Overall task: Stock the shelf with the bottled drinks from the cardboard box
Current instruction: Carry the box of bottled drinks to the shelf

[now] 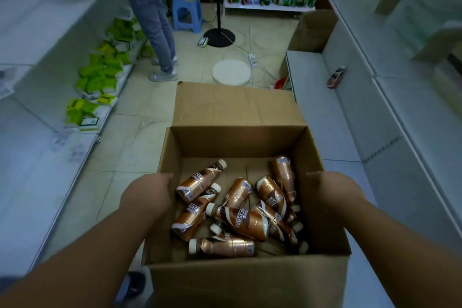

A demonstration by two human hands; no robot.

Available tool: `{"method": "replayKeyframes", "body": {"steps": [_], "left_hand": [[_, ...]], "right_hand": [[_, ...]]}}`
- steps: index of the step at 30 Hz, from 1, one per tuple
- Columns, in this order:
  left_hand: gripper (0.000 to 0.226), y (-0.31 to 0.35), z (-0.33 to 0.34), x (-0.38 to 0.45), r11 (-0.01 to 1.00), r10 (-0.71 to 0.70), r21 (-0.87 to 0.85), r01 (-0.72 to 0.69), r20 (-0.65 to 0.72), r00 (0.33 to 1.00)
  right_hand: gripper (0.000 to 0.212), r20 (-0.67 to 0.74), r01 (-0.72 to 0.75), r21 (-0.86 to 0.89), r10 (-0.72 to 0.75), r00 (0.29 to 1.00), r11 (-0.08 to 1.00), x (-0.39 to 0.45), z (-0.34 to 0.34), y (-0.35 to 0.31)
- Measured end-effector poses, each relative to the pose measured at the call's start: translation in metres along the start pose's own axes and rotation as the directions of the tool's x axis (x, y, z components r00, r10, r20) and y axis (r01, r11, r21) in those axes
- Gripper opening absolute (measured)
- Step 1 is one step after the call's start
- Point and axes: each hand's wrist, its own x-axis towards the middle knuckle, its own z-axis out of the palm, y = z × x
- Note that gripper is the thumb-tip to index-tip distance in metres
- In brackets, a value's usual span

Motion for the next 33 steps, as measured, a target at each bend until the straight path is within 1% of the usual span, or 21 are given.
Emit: {"method": "replayKeyframes", "body": {"steps": [2, 5, 10, 12, 15, 21, 26, 28, 30, 33], "left_hand": [[0.055, -0.004, -0.010, 0.052, 1.000, 0.010, -0.010, -0.010, -0.003, 1.000], [0.051, -0.009, -0.033, 0.141, 0.996, 0.090, -0.010, -0.090, -0.012, 0.996], [0.052, 0.008, -0.099, 0.263, 0.985, 0.165, 0.041, -0.165, -0.003, 0.986], [0.053, 0.021, -0.126, 0.311, 0.980, 0.188, 0.064, -0.188, 0.007, 0.982], [0.056, 0.049, -0.153, 0.377, 0.972, 0.216, 0.090, -0.217, 0.018, 0.976], [0.054, 0.110, -0.181, 0.501, 0.961, 0.243, 0.133, -0.244, 0.024, 0.970], [0.054, 0.154, -0.213, 0.584, 0.950, 0.270, 0.164, -0.267, 0.005, 0.963], [0.055, 0.170, -0.221, 0.619, 0.940, 0.301, 0.164, -0.298, 0.009, 0.954], [0.055, 0.187, -0.228, 0.659, 0.920, 0.353, 0.175, -0.352, 0.025, 0.935], [0.053, 0.219, -0.234, 0.717, 0.848, 0.482, 0.214, -0.485, 0.073, 0.873]], "right_hand": [[0.050, 0.007, -0.016, 0.007, 0.016, 1.000, 1.000, 0.043, -0.018, -0.021], [0.058, 0.012, -0.066, 0.024, 0.065, 0.998, 0.998, 0.106, -0.040, -0.049], [0.052, -0.002, -0.107, 0.085, 0.108, 0.994, 0.991, 0.191, -0.101, -0.074], [0.049, 0.000, -0.125, 0.125, 0.126, 0.992, 0.984, 0.223, -0.120, -0.078], [0.051, 0.020, -0.163, 0.173, 0.162, 0.987, 0.971, 0.280, -0.145, -0.075], [0.052, 0.040, -0.172, 0.235, 0.167, 0.985, 0.957, 0.407, -0.192, -0.060], [0.050, 0.020, -0.209, 0.246, 0.211, 0.977, 0.946, 0.474, -0.238, -0.050], [0.052, 0.018, -0.241, 0.261, 0.245, 0.969, 0.935, 0.495, -0.251, -0.048], [0.053, 0.050, -0.299, 0.292, 0.297, 0.953, 0.909, 0.514, -0.257, -0.047], [0.048, 0.102, -0.406, 0.351, 0.396, 0.912, 0.844, 0.541, -0.259, -0.050]]}}
